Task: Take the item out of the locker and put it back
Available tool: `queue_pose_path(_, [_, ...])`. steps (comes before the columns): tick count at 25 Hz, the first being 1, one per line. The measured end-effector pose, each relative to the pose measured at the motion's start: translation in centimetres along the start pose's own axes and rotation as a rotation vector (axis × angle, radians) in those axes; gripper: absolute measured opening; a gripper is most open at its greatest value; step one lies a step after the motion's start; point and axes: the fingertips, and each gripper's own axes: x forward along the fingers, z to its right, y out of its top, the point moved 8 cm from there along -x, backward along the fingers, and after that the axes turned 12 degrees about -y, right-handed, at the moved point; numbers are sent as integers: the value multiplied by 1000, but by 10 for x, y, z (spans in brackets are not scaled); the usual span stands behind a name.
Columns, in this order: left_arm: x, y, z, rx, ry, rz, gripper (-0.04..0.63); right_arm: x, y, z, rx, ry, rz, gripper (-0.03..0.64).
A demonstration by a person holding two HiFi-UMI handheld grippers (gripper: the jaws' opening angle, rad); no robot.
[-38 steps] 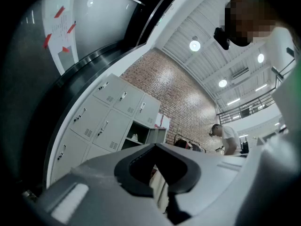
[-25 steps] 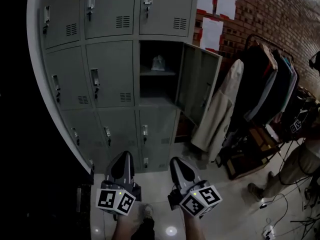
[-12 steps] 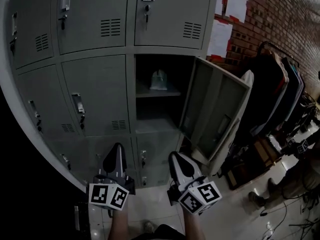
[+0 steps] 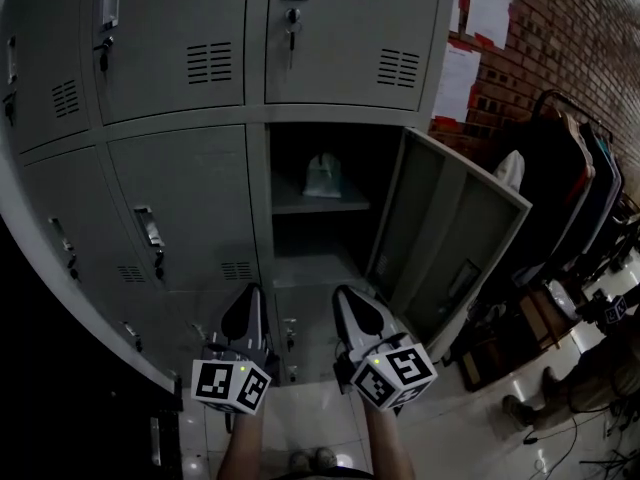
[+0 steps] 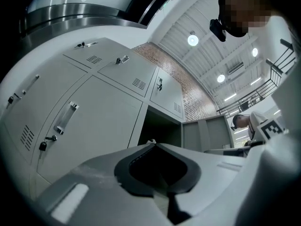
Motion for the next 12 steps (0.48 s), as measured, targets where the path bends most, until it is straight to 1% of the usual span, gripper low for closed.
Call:
queue_pose_path(2, [3, -5, -5, 6, 4, -10, 3, 9, -2, 3, -20, 13, -5, 2])
queue_pose_path(3, [3, -7, -8, 9, 7, -17, 3, 17, -1, 4, -26, 17, -4, 34])
queue_pose_path(4, [3, -9, -11, 10, 13, -22, 3, 28, 3, 6, -33, 17, 0, 111])
queue_pose_path(5, [3, -10, -15, 8, 21, -25, 3, 43, 10, 8, -44, 10, 8, 224])
queue_pose_path(6, [3, -11, -18, 5, 29, -27, 3, 62, 19, 12, -62, -12, 14, 292])
queue_pose_path(8, [4, -12, -23, 3, 40, -29, 3, 108, 37, 23, -111, -90, -1, 323])
queue_pose_path(10, [7, -13, -26, 7, 41, -31, 3, 159, 49, 36, -169, -181, -62, 327])
queue_pose_path(12, [9, -13, -29, 15, 40, -36, 3, 203, 53, 46, -210, -237, -134, 327])
